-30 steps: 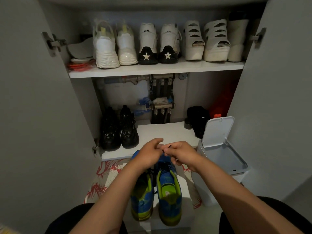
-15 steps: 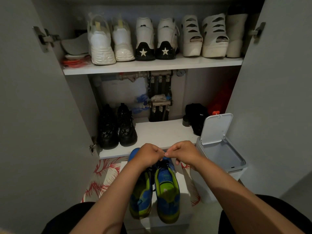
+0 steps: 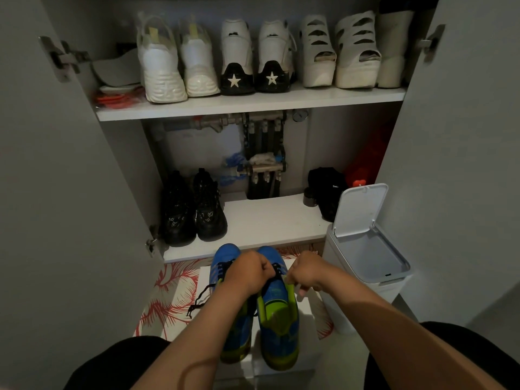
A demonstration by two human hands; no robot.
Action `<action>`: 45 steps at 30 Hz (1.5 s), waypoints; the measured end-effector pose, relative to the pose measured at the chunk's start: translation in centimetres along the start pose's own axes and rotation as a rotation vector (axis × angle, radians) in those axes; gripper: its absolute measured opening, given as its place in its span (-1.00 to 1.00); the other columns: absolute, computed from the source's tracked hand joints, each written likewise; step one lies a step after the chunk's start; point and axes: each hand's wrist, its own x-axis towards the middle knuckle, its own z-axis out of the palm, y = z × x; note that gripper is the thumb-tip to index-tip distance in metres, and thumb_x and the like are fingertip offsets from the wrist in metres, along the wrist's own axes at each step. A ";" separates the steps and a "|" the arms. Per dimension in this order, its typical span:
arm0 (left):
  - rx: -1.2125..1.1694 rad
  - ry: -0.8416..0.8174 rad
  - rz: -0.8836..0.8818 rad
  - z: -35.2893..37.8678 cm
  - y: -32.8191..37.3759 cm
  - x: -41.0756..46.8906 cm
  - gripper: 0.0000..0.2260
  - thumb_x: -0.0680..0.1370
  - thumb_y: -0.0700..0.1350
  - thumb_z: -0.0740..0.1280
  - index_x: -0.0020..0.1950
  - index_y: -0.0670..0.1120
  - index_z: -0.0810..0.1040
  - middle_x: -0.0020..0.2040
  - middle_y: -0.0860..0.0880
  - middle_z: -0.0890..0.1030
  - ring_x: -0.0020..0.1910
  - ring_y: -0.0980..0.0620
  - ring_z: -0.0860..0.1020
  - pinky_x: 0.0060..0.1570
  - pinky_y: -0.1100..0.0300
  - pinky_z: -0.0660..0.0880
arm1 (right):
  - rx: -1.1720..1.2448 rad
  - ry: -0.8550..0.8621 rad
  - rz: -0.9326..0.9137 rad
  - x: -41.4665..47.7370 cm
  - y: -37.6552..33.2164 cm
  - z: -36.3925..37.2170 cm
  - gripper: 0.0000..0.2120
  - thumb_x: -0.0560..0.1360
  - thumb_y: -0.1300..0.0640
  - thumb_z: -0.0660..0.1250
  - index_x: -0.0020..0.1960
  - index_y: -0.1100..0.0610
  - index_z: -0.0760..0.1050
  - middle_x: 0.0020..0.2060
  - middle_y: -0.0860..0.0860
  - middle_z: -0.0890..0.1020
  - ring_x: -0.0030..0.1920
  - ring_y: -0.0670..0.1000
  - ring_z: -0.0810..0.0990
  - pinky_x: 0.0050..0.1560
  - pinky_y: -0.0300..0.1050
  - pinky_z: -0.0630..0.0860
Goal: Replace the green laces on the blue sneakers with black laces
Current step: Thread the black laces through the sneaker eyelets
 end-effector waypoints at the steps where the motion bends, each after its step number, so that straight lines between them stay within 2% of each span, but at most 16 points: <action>1: -0.001 0.002 0.006 0.4 0.0 0.0 -0.85 0.54 -0.08 0.39 -0.15 -0.10 0.71 -0.12 -0.05 0.71 -0.12 -0.01 0.64 -0.04 0.05 0.60 | 0.024 0.008 0.017 -0.1 0.1 -0.1 -0.78 0.49 0.23 0.39 0.05 0.37 0.61 -0.24 0.27 0.70 -0.25 0.18 0.73 -0.57 -0.26 0.35; 6: 0.037 0.009 0.017 1.8 0.0 0.2 -0.85 0.54 -0.04 0.39 -0.14 -0.07 0.70 -0.16 -0.01 0.69 -0.15 0.01 0.62 -0.11 0.09 0.58 | 0.099 0.014 0.046 0.0 0.6 -0.1 -0.78 0.50 0.22 0.40 0.09 0.32 0.61 -0.04 0.32 0.69 -0.09 0.27 0.72 -0.49 -0.21 0.26; 9: 0.053 -0.004 0.008 2.2 0.0 0.4 -0.84 0.55 -0.04 0.38 -0.18 -0.06 0.68 -0.18 -0.03 0.68 -0.16 -0.02 0.62 -0.13 0.08 0.58 | 0.114 0.017 0.042 0.0 0.7 -0.2 -0.78 0.51 0.20 0.40 0.11 0.30 0.62 -0.01 0.33 0.68 -0.22 0.19 0.65 -0.49 -0.23 0.23; 16: 0.109 0.022 -0.016 2.9 0.3 0.5 -0.80 0.55 -0.07 0.35 -0.17 -0.12 0.70 -0.19 -0.08 0.69 -0.19 -0.03 0.63 -0.17 0.06 0.59 | 0.131 0.013 0.024 -0.1 0.6 -0.2 -0.77 0.49 0.20 0.43 0.09 0.31 0.63 -0.02 0.30 0.69 -0.32 0.11 0.61 -0.52 -0.25 0.28; 19: 0.125 0.018 -0.013 3.0 0.3 0.5 -0.78 0.55 -0.03 0.35 -0.21 -0.08 0.69 -0.28 -0.04 0.63 -0.26 0.00 0.58 -0.26 0.11 0.50 | 0.159 -0.002 0.003 -0.5 0.6 -0.2 -0.77 0.52 0.12 0.42 -0.05 0.32 0.65 -0.13 0.20 0.72 -0.45 0.03 0.58 -0.59 -0.32 0.29; 21: 0.118 0.008 -0.006 3.0 0.2 0.6 -0.79 0.55 -0.01 0.37 -0.22 -0.07 0.68 -0.33 0.00 0.58 -0.29 0.03 0.54 -0.28 0.17 0.44 | 0.157 0.001 -0.007 -0.7 0.7 -0.1 -0.76 0.56 0.11 0.35 -0.12 0.28 0.64 -0.13 0.18 0.73 -0.46 0.02 0.56 -0.58 -0.31 0.27; 25: 0.079 -0.030 0.028 2.9 0.1 0.8 -0.87 0.53 -0.09 0.41 -0.12 -0.10 0.72 -0.19 -0.06 0.68 -0.18 -0.01 0.61 -0.14 0.15 0.54 | 0.132 0.020 -0.054 -0.7 1.2 0.3 -0.78 0.53 0.19 0.35 0.00 0.35 0.65 -0.13 0.24 0.71 -0.39 0.08 0.57 -0.57 -0.29 0.25; 27: 0.095 -0.060 0.046 2.7 0.1 0.9 -0.91 0.50 -0.12 0.44 -0.06 -0.10 0.72 -0.11 -0.08 0.70 -0.10 -0.03 0.62 -0.09 0.15 0.54 | 0.157 0.029 -0.082 -0.8 1.3 0.6 -0.80 0.55 0.19 0.35 -0.05 0.35 0.64 -0.20 0.21 0.67 -0.42 0.06 0.55 -0.60 -0.31 0.26; 30: 0.129 -0.073 0.050 2.3 0.1 1.0 -0.89 0.47 -0.18 0.47 -0.02 -0.12 0.69 -0.03 -0.07 0.68 -0.04 -0.02 0.61 -0.07 0.19 0.52 | 0.157 0.037 -0.102 -1.0 1.3 0.8 -0.86 0.55 0.25 0.32 -0.16 0.24 0.60 -0.25 0.16 0.61 -0.47 0.03 0.53 -0.61 -0.33 0.30; 33: 0.174 -0.049 0.039 1.5 0.1 1.1 -0.86 0.46 -0.18 0.45 -0.01 -0.09 0.59 0.00 -0.06 0.64 0.00 -0.06 0.60 0.03 0.04 0.56 | 0.084 0.092 -0.095 -0.7 1.1 0.3 -0.85 0.57 0.30 0.23 -0.12 0.19 0.55 -0.23 0.15 0.62 -0.40 0.05 0.57 -0.47 -0.20 0.48; 35: 0.227 -0.074 0.036 1.1 0.2 0.9 -0.80 0.45 -0.09 0.46 0.02 -0.03 0.52 0.01 -0.02 0.62 0.01 -0.05 0.58 0.03 0.00 0.56 | 0.075 0.169 -0.083 -0.5 1.0 -0.4 -0.80 0.58 0.35 0.16 -0.06 0.29 0.56 -0.14 0.26 0.68 -0.28 0.15 0.62 -0.23 -0.01 0.58; 36: 0.248 -0.088 0.041 1.0 0.3 0.8 -0.77 0.45 -0.05 0.45 0.05 0.00 0.50 0.04 -0.01 0.62 0.04 -0.05 0.58 0.04 0.00 0.55 | 0.101 0.224 -0.090 -0.5 0.9 -0.8 -0.78 0.57 0.37 0.14 -0.09 0.33 0.56 -0.12 0.31 0.68 -0.24 0.17 0.63 -0.18 0.03 0.58; 38: 0.278 -0.081 0.069 1.0 0.6 0.8 -0.73 0.49 0.00 0.39 0.17 0.04 0.51 0.12 -0.02 0.61 0.11 -0.06 0.56 0.09 0.03 0.54 | 0.231 0.329 -0.131 -0.4 0.7 -1.3 -0.78 0.57 0.37 0.12 -0.17 0.25 0.47 -0.16 0.30 0.64 -0.25 0.15 0.58 -0.26 0.01 0.52; 41: 0.274 -0.006 0.135 0.9 1.3 1.0 -0.70 0.53 0.04 0.33 0.26 0.07 0.56 0.17 -0.01 0.62 0.16 -0.05 0.55 0.12 0.05 0.54 | 0.466 0.375 -0.179 -1.0 0.1 -1.7 -0.81 0.61 0.31 0.13 -0.15 0.16 0.40 -0.23 0.15 0.54 -0.39 0.06 0.44 -0.46 -0.20 0.38; 43: 0.174 -0.016 0.127 0.9 2.0 1.1 -0.78 0.54 0.07 0.33 0.15 0.08 0.62 0.09 0.03 0.64 0.09 0.00 0.57 0.11 0.07 0.54 | 0.529 0.395 -0.223 -1.5 -0.3 -2.0 -0.81 0.63 0.26 0.11 -0.13 0.16 0.41 -0.28 0.10 0.53 -0.46 0.01 0.40 -0.54 -0.27 0.32; 45: 0.043 -0.045 0.101 1.0 2.5 1.1 -0.85 0.57 0.02 0.32 -0.05 0.01 0.66 -0.08 0.03 0.65 -0.06 0.06 0.58 0.02 0.10 0.55 | 0.582 0.405 -0.274 -2.1 -0.8 -2.3 -0.81 0.66 0.22 0.10 -0.08 0.19 0.41 -0.27 0.09 0.56 -0.50 0.00 0.39 -0.54 -0.24 0.32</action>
